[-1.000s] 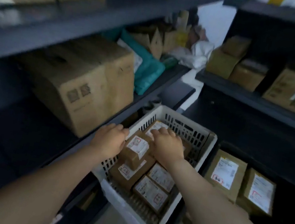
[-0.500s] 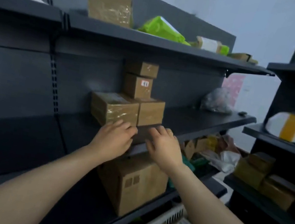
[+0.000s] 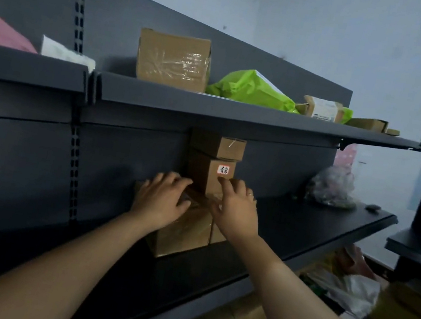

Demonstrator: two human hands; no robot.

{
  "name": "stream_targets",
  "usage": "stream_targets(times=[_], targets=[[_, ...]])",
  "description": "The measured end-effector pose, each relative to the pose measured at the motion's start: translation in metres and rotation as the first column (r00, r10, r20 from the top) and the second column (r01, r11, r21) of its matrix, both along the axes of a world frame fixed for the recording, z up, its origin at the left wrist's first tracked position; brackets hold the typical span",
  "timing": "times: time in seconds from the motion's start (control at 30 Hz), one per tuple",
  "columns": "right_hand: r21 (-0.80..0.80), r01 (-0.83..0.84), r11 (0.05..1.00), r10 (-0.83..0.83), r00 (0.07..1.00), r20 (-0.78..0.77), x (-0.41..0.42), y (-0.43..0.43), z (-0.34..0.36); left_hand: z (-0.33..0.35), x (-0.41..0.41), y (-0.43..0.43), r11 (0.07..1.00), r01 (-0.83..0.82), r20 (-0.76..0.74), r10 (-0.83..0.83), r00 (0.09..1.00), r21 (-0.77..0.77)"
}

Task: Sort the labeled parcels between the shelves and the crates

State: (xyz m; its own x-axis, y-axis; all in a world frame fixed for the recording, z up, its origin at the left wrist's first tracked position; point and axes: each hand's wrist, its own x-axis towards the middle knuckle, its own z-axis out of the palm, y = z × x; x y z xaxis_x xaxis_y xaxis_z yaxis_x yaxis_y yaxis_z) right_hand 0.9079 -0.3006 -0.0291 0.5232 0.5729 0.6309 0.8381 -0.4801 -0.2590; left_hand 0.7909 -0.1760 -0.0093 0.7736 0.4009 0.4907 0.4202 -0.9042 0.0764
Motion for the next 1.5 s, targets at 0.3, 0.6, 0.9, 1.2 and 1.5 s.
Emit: stream_targets(times=[0.3, 0.6, 0.9, 1.2, 1.5], targets=[[0.303, 0.072, 0.950, 0.035, 0.942, -0.333, 0.064, 0.054, 0.064, 0.029, 0.070, 0.011, 0.942, -0.001, 0.172, 0.062, 0.983, -0.335], [0.573, 0.086, 0.815, 0.295, 0.790, -0.537, 0.106, 0.081, 0.075, 0.041, 0.106, 0.020, 0.738, 0.136, 0.363, 0.155, 0.919, -0.661], [0.500, 0.200, 0.842, 0.146, 0.809, -0.569, 0.157, 0.046, 0.032, 0.035, 0.144, 0.005, 0.330, 0.195, 0.310, 0.343, 0.887, -0.924], [0.504, 0.012, 0.864, 0.237, 0.873, -0.426, 0.139, 0.033, 0.003, 0.022, 0.144, 0.002, 0.151, 0.433, 0.448, 0.491, 0.747, -0.889], [0.580, 0.030, 0.814, 0.163, 0.947, -0.278, 0.083, -0.034, -0.008, 0.014, 0.098, -0.050, 0.073, 0.596, 0.587, 0.303, 0.751, -0.800]])
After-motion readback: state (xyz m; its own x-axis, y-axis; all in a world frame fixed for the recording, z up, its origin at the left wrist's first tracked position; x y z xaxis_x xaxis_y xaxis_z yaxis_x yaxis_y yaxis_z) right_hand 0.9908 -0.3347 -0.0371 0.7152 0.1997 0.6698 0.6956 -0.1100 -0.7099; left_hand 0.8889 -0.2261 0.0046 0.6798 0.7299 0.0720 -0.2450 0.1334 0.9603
